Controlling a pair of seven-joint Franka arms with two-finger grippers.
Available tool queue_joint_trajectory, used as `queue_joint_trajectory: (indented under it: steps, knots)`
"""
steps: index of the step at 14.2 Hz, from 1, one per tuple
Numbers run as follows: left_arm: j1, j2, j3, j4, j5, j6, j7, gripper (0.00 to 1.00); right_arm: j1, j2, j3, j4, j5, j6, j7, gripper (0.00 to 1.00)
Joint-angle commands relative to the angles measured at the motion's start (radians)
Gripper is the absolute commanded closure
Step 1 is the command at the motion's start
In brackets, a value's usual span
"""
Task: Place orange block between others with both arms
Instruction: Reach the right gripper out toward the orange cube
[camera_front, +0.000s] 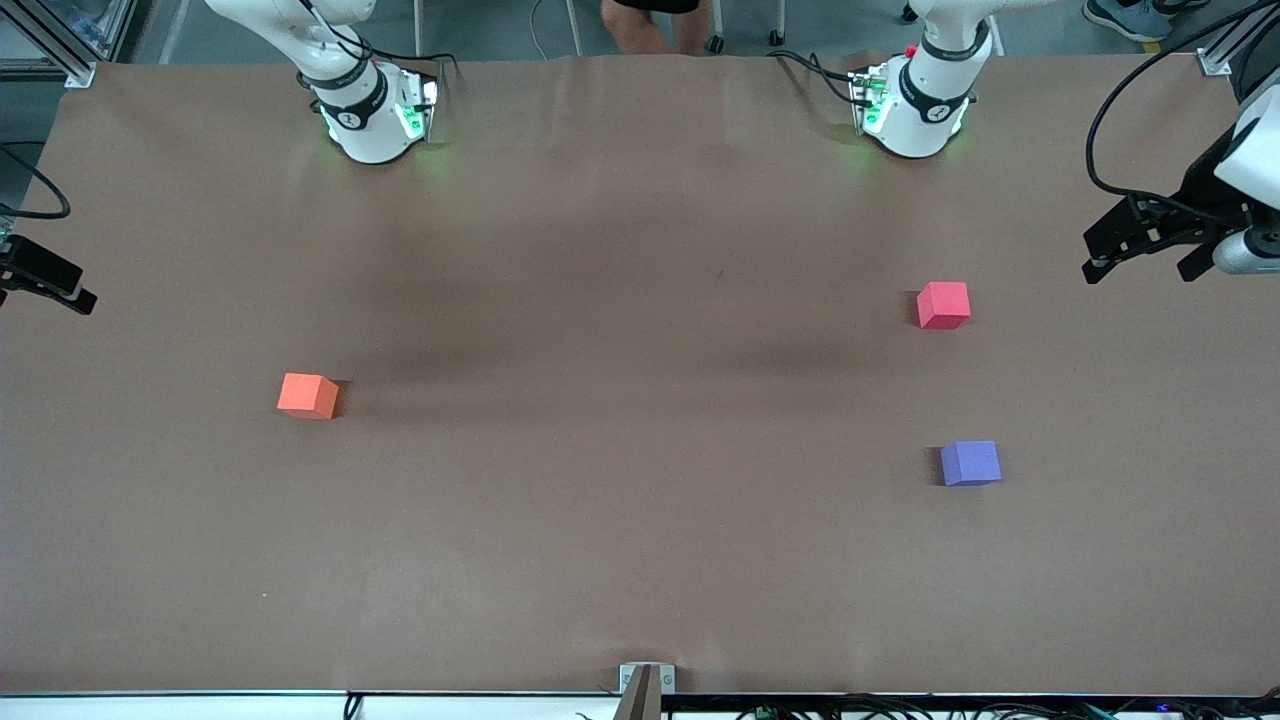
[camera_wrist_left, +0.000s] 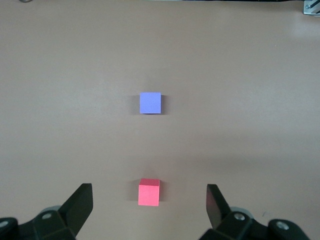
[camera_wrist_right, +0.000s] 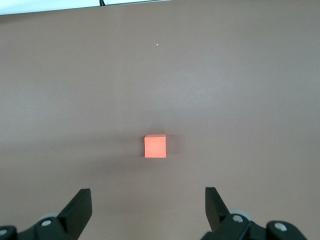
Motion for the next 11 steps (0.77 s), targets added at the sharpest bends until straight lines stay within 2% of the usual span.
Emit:
queue_joint_trajectory:
  steps: [1,7,11]
  knots:
    - [0.012,-0.013,-0.005,-0.005,-0.014,0.0,0.002,0.0,-0.008,-0.031,0.012,-0.048,-0.021,0.022,0.01,0.0]
    - [0.013,-0.013,-0.005,-0.008,-0.016,0.0,0.0,0.0,-0.013,-0.017,0.012,-0.049,-0.04,0.009,0.004,0.0]
    - [0.012,-0.013,-0.005,-0.012,-0.014,0.0,-0.001,0.0,0.02,0.095,0.013,-0.107,-0.04,0.015,0.006,0.0]
